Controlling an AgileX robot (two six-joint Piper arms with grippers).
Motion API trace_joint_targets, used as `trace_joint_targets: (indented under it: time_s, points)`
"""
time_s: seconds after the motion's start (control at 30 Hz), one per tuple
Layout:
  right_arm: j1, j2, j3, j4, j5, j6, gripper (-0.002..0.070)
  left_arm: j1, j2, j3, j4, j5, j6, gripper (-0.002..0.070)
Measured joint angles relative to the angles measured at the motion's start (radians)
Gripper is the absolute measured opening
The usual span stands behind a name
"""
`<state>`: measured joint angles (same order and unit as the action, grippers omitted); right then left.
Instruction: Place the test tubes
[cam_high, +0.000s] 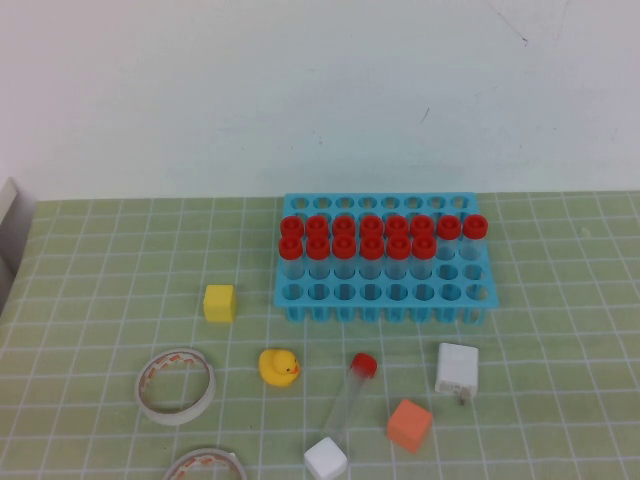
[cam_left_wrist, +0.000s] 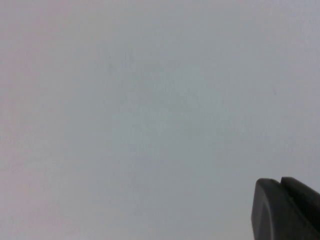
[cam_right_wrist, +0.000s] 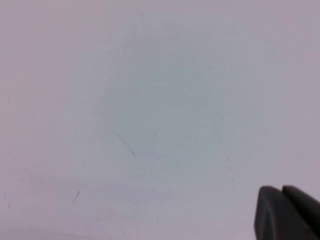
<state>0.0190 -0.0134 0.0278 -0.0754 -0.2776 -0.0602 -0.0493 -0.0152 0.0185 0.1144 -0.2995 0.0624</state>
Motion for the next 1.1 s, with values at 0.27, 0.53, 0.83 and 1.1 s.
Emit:
trace_joint_targets:
  time_s: [0.27, 0.53, 0.83, 1.1]
  points:
    - [0.000, 0.000, 0.000, -0.002, -0.154, 0.182, -0.0001, 0.000, 0.000, 0.000, 0.008, -0.250, -0.055, -0.0001]
    - [0.000, 0.000, 0.000, -0.003, -0.226, 0.233, -0.0001, 0.000, 0.000, 0.000, -0.013, -0.507, -0.146, -0.0001]
    - [0.000, 0.000, -0.036, -0.036, -0.251, 0.203, -0.0001, 0.000, 0.000, -0.184, -0.188, -0.413, -0.032, -0.0001]
    - [0.000, 0.028, -0.373, -0.255, 0.278, 0.155, -0.0001, 0.000, 0.113, -0.561, -0.439, 0.171, 0.546, -0.0001]
